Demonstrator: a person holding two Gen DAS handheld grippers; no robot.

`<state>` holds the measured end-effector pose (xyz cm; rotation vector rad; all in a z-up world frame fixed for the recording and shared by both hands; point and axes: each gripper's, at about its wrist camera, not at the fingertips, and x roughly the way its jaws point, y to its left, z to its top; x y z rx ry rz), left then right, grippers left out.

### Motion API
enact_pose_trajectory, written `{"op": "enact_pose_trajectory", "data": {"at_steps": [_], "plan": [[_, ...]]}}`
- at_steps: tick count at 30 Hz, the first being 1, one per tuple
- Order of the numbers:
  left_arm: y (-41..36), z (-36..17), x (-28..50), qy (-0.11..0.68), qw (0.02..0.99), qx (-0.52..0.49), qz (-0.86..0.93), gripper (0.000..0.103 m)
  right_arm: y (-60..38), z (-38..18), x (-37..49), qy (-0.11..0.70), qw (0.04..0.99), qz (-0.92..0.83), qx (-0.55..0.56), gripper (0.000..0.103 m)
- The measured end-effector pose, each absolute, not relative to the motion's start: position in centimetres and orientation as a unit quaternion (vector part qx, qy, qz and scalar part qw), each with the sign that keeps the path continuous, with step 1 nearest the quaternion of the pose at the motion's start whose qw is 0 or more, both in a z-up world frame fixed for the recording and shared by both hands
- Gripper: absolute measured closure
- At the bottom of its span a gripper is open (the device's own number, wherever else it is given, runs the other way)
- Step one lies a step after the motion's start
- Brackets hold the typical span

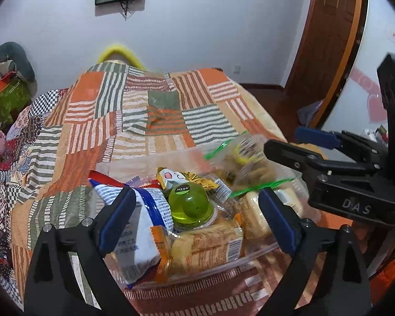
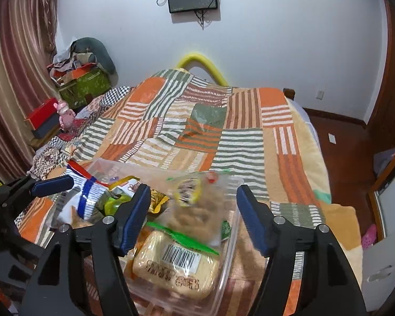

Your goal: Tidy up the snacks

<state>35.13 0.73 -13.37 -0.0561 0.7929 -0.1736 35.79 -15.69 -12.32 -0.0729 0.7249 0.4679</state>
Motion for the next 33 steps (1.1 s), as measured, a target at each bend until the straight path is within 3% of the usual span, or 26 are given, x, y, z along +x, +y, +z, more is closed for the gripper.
{"op": "enact_pose_trajectory", "data": {"at_steps": [9,21,26,33], "plan": [[1.6,-7.2,29.9,0.313,0.947,-0.031,-0.069,0.008,-17.6,-7.7,31.5,0.307,0.922,0.235,-0.010,0.039],[2.1,1.6,17.0,0.168,0.984,-0.028,-0.049,0.006,-19.7,-0.2,20.6,0.196,0.949,0.245,0.012,0.037],[2.2,3.3,13.1,0.134,0.990,-0.025,-0.041,0.003,-19.3,1.2,17.1,0.158,0.956,0.246,0.012,0.031],[1.9,3.4,10.1,0.123,0.992,-0.018,-0.033,0.000,-18.7,0.9,14.6,0.130,0.965,0.227,0.010,0.011]]}}
